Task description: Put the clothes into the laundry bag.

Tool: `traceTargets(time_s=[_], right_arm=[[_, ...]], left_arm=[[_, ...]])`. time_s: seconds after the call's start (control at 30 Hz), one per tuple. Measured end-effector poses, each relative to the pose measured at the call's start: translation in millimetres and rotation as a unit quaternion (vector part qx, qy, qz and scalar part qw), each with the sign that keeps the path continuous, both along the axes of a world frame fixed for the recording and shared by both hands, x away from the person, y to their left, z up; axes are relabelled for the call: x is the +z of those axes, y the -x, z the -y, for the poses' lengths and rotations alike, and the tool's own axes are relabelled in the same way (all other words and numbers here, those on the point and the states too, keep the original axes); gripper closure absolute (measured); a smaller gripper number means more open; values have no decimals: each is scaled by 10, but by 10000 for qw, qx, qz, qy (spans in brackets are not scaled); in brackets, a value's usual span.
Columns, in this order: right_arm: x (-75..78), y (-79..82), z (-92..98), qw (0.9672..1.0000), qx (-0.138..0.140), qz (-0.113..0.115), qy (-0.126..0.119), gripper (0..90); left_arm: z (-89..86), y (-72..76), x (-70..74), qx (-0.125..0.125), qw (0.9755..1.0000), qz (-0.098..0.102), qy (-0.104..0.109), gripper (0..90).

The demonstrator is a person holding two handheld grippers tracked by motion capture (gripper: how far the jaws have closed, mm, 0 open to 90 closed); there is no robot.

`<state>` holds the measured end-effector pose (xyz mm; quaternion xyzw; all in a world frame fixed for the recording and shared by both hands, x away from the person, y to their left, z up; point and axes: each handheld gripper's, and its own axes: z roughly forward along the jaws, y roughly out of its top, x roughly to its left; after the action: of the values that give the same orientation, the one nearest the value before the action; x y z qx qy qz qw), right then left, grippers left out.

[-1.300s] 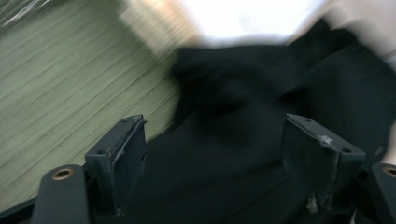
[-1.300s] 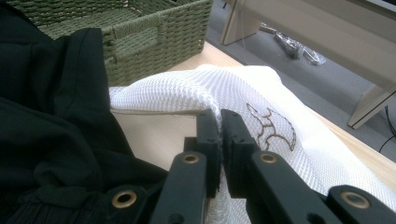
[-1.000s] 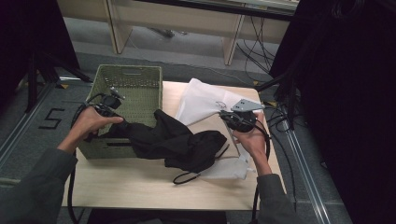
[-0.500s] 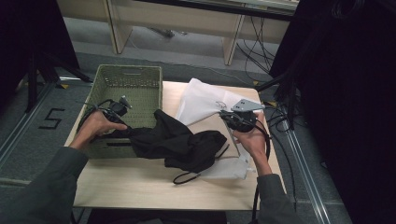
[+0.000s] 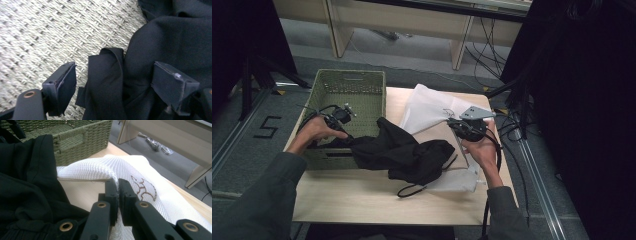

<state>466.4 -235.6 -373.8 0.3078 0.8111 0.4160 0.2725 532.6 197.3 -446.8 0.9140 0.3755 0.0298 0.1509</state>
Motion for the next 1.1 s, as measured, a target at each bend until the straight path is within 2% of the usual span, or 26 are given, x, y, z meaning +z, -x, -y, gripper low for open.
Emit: traceTargets(time_s=[0.03, 0.1, 0.13, 0.17, 0.2, 0.23, 0.27, 0.3, 0.37, 0.4, 0.47, 0.5, 0.57, 0.63, 0.67, 0.73, 0.77, 0.8, 0.83, 0.87, 0.9, 0.93, 1.0, 1.03, 1.07, 1.1], right_arm=[[0, 0, 0, 10000, 0, 0, 0, 871], [0, -6, 4, 9999, -3, 113, 4, 871], [0, -6, 4, 9999, -3, 113, 4, 871], [3, -5, 6, 10000, 2, 93, 11, 871], [3, -5, 6, 10000, 2, 93, 11, 871], [1, -5, 5, 9999, -1, 103, 8, 871], [1, -6, 7, 9999, -1, 102, 12, 871], [1, -6, 7, 9999, -2, 102, 15, 871], [2, -7, 9, 9999, -2, 109, 11, 871], [2, -4, 9, 9999, -23, 113, 7, 871], [2, -4, 12, 9999, -34, 112, -11, 871], [3, -5, 15, 9999, -36, 112, -14, 871], [4, -5, 17, 9999, -52, 146, -26, 871], [4, -11, 24, 9998, -53, 180, -37, 871], [4, -11, 24, 9998, -53, 180, -37, 871], [2, -1, 17, 9999, -77, 93, -73, 871], [2, -1, 17, 9999, -77, 93, -73, 871], [3, 0, 17, 9999, -79, 101, -80, 871], [10, 0, 19, 9999, -24, 33, -102, 871], [10, 0, 19, 9999, -24, 33, -102, 871], [12, 6, 22, 9999, -79, 16, -139, 871], [18, 5, 29, 9999, -56, -5, -106, 871], [21, 5, 34, 9999, -59, 10, -106, 871], [25, -2, 40, 9999, -75, 134, -59, 871], [23, -5, 39, 9997, -87, 197, -96, 871], [29, -2, 40, 9997, -99, 195, -113, 871]], left_arm=[[-1, -8, -19, -16, 10000, -48, 64, 194], [-4, -17, -77, -77, 9995, -209, 242, 361], [8, 7, -115, 62, 9985, -387, 382, 361], [1, 6, -147, -10, 9983, -418, 400, 531], [-15, -8, -175, -100, 9983, -384, 429, 531], [-32, -9, -195, -116, 9978, -401, 519, 621], [-45, -7, -202, -76, 9976, -387, 573, 776], [-53, -9, -196, -36, 9979, -326, 559, 833], [-58, -1, -155, 36, 9985, -105, 544, 868], [-54, 17, -82, -10, 9986, 41, 535, 870], [-58, 27, -36, 7, 9983, 96, 582, 873], [-46, 48, 1, 123, 9964, 333, 773, 874], [-73, 61, 126, 229, 9953, 488, 809, 874], [-79, 102, 345, 123, 9931, 763, 878, 875], [-73, 117, 433, 85, 9921, 835, 928, 875], [-36, 167, 684, 14, 9884, 1113, 1035, 875], [5, 205, 810, 122, 9842, 1283, 1213, 875], [40, 244, 939, 96, 9803, 1454, 1334, 875], [89, 302, 1109, -7, 9752, 1635, 1492, 875], [121, 343, 1212, -50, 9715, 1745, 1602, 875], [223, 455, 1471, -188, 9621, 1975, 1871, 875], [223, 455, 1471, -188, 9621, 1975, 1871, 875], [357, 566, 1685, -379, 9546, 2120, 2059, 875], [442, 613, 1763, -482, 9523, 2139, 2125, 875], [539, 662, 1820, -584, 9507, 2140, 2167, 875], [650, 707, 1851, -727, 9508, 2057, 2198, 874]])
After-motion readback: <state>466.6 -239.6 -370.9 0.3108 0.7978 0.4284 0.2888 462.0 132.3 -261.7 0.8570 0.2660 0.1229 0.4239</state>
